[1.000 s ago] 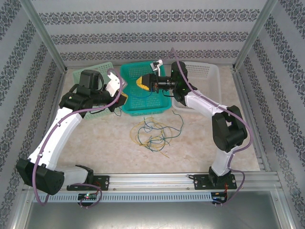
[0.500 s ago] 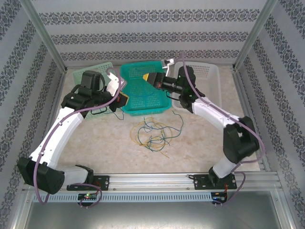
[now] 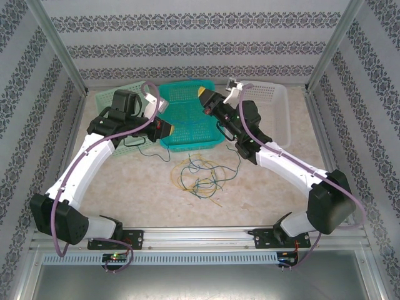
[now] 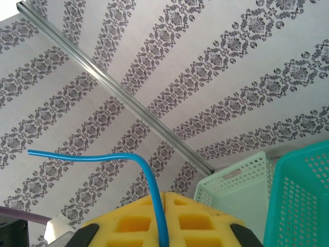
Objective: Untangle the cables
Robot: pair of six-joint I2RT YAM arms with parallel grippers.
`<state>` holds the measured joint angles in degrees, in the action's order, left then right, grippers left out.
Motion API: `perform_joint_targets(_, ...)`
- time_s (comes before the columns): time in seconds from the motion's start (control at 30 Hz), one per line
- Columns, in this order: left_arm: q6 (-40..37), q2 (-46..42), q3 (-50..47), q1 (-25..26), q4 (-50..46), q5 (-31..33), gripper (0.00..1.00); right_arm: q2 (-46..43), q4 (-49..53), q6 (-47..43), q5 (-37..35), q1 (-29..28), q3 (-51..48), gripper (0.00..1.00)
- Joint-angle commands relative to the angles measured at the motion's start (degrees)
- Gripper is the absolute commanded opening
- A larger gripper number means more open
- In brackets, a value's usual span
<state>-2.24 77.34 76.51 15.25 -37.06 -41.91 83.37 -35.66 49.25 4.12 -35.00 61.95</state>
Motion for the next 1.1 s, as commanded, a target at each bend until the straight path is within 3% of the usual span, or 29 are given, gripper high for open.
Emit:
perform_joint_targets(0.0,1.63,0.43,2.3,0.01,0.95,1.42,0.07,1.41,-2.73,-0.65,-2.69,-1.0,2.38,0.19)
perform_joint_targets(0.1,-1.33,1.1,5.44,-0.54,-4.25,7.11,0.07,0.74,0.51,-1.65,-1.84,-0.19,2.91,0.69)
perform_joint_targets(0.27,-5.2,3.88,12.03,-3.22,-8.64,12.61,0.06,-1.62,6.23,-3.64,-1.9,1.66,2.98,0.91)
perform_joint_targets(0.57,-8.65,13.68,23.51,-7.92,-13.98,18.47,0.06,-8.66,12.55,-6.23,-2.97,4.49,-1.95,0.95)
perform_joint_targets(0.7,-3.58,18.11,23.54,-11.84,-11.12,19.38,0.03,-12.16,14.53,-6.19,-3.36,5.76,-5.62,0.95)
perform_joint_targets(0.9,5.73,18.88,17.75,-16.99,0.34,18.88,0.04,-16.27,16.61,-5.59,-3.93,7.29,-9.86,0.95)
perform_joint_targets(1.07,9.98,22.04,18.42,-19.85,3.18,19.51,0.04,-17.3,17.62,-5.41,-3.71,7.67,-11.2,0.95)
